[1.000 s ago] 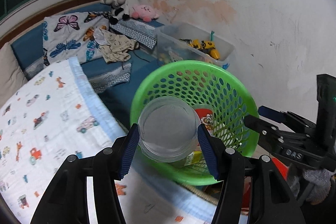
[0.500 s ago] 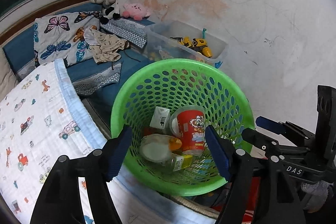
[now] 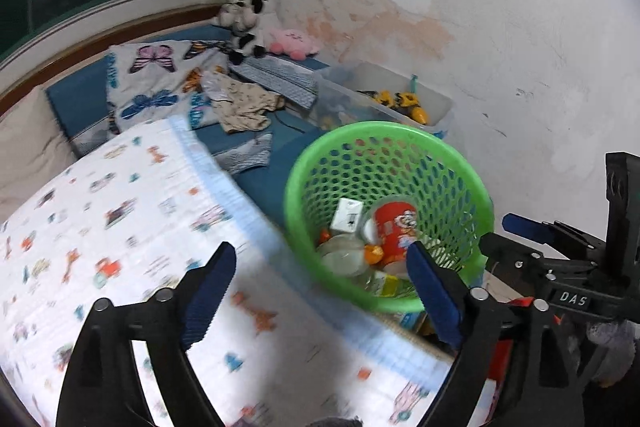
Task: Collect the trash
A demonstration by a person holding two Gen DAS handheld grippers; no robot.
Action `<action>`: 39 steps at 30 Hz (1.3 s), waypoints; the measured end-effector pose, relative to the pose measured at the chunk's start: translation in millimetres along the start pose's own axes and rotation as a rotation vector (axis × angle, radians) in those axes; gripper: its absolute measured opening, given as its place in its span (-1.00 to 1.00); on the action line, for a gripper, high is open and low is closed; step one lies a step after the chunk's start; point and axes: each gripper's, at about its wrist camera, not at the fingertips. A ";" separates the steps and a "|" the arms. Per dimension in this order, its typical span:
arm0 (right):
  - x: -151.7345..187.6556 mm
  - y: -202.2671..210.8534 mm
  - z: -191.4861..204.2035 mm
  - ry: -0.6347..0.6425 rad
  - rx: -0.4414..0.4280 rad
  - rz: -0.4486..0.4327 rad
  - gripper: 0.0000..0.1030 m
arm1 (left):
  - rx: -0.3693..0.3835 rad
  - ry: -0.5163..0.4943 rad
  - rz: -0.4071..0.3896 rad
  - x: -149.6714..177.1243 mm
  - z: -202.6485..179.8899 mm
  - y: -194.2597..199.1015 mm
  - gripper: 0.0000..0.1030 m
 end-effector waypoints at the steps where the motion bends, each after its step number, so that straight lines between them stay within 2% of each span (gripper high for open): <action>1: 1.6 1.8 5.0 0.002 -0.007 -0.001 0.44 | -0.009 0.010 0.001 4.2 4.3 5.8 0.65; 6: 8.7 7.2 31.4 0.034 -0.039 0.006 0.54 | -0.089 0.029 -0.014 27.9 25.0 33.7 0.73; 13: 22.9 14.6 73.1 0.106 -0.052 0.003 0.63 | -0.187 0.096 0.002 62.1 57.7 67.1 0.79; 23: 45.0 17.2 118.4 0.141 -0.079 0.029 0.77 | -0.320 0.188 -0.021 97.9 93.4 112.6 0.80; 33: 61.5 25.1 142.7 0.138 -0.069 0.037 0.84 | -0.391 0.235 -0.034 123.0 103.5 140.4 0.81; 39: 67.6 37.4 153.8 0.173 -0.042 0.016 0.86 | -0.401 0.251 -0.050 132.8 102.7 155.0 0.81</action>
Point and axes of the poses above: each gripper's, at about its wrist camera, not at the fingertips, and y roughly against the way its jaws point, z to its left, x to its underside, and after that the axes turned 3 degrees about -z, right-handed
